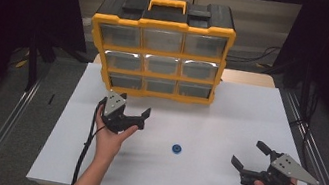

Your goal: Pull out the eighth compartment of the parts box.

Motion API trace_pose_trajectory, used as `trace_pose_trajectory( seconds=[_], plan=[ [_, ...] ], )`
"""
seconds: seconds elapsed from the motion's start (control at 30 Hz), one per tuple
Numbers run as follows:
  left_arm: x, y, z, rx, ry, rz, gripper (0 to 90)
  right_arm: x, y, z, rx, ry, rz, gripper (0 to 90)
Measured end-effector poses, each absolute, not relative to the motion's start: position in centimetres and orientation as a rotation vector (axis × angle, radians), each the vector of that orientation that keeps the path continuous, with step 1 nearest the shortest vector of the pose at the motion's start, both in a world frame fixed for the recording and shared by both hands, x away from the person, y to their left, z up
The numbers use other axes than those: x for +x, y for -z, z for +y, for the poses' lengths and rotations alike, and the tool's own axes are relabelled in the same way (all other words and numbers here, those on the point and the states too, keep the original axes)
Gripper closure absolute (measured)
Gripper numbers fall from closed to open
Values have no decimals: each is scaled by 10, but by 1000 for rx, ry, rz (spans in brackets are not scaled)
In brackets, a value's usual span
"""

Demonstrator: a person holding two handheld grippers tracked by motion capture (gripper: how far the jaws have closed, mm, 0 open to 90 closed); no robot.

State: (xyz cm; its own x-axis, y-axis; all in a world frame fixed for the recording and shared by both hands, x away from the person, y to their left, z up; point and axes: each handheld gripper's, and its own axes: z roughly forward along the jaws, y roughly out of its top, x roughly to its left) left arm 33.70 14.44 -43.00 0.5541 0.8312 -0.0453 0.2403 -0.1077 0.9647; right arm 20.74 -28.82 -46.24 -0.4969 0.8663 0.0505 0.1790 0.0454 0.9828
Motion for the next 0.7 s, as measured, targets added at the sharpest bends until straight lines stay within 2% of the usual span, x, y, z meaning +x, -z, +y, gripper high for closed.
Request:
trace_pose_trajectory(
  seconds=[0.7],
  plan=[
    [368, 430, 121, 1633, -699, 975, 28, 206, 462, -291, 1058, -1487, 1731, 0]
  ],
)
